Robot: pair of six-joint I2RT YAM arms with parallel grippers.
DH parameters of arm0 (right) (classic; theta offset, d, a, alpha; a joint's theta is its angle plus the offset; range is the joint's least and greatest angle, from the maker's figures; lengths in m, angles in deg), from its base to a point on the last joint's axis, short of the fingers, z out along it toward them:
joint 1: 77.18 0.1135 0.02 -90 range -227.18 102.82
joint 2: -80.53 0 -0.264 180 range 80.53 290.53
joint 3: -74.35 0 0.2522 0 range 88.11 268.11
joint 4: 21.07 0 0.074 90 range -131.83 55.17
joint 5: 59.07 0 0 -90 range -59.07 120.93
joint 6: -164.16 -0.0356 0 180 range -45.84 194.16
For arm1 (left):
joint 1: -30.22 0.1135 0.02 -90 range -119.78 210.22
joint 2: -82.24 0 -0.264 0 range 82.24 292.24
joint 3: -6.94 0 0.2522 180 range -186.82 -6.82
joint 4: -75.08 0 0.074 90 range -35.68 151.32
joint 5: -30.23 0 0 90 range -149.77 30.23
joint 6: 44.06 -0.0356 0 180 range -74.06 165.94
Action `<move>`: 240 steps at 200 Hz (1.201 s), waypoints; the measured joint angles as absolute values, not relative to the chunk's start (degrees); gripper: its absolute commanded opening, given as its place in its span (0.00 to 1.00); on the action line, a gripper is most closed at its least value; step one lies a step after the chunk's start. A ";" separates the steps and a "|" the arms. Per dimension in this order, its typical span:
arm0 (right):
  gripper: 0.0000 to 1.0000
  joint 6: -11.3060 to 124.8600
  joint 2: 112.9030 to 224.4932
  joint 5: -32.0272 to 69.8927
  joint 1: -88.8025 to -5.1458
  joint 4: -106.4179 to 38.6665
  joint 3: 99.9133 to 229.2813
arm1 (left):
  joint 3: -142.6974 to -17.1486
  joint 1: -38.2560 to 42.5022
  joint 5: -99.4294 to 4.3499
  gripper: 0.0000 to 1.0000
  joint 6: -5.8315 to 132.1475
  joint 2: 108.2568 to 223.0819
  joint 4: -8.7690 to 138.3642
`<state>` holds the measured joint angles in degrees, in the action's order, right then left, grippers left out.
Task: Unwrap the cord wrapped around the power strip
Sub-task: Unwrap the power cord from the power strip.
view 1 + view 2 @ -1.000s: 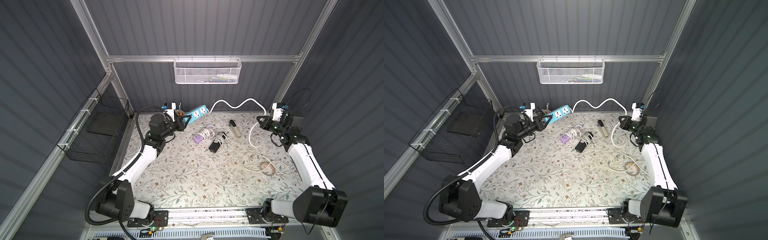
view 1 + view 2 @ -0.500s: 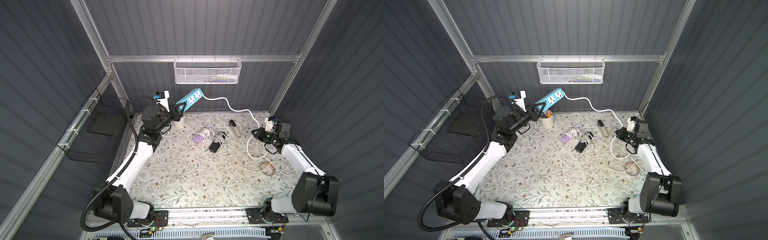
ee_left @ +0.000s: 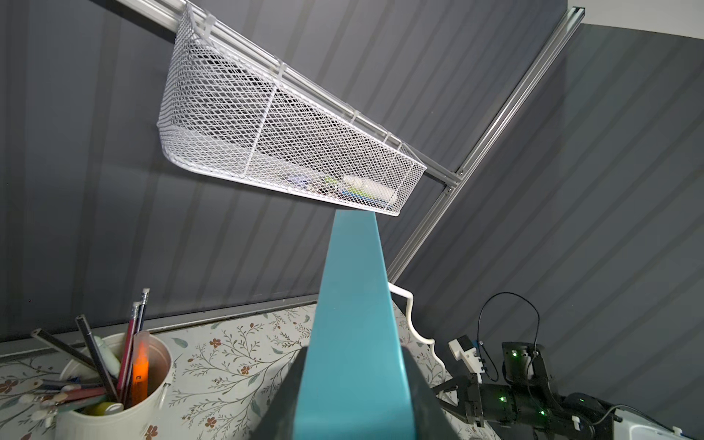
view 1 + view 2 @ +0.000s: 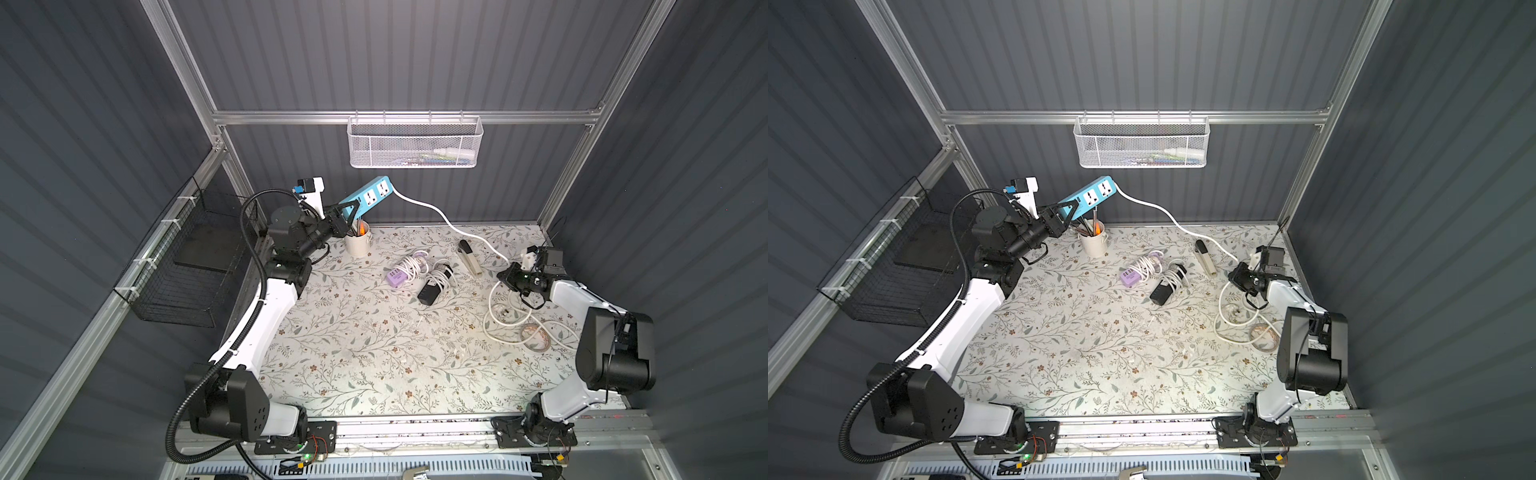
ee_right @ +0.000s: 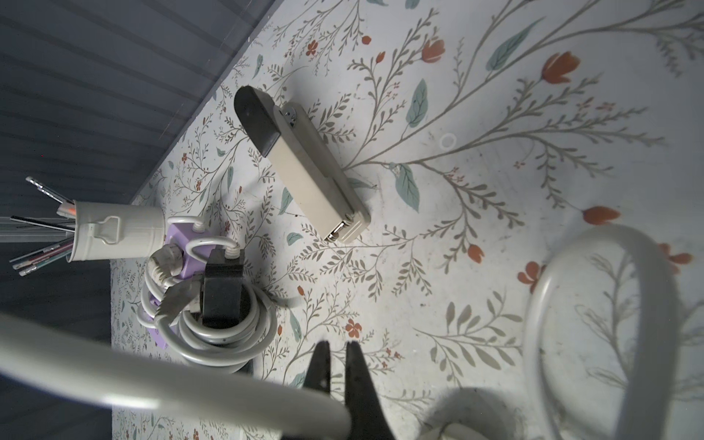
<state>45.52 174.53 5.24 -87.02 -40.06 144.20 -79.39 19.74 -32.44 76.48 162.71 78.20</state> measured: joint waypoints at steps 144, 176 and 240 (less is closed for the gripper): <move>0.00 38.06 175.69 3.77 -88.71 -31.47 135.00 | -77.41 21.62 -28.15 0.00 82.47 163.56 82.05; 0.27 37.78 175.84 3.77 -88.71 -31.54 134.98 | -77.41 21.71 -27.34 0.00 83.76 164.39 84.36; 0.67 38.20 171.95 5.76 -88.82 -33.20 132.40 | -77.43 22.41 -28.26 0.00 84.59 164.78 88.17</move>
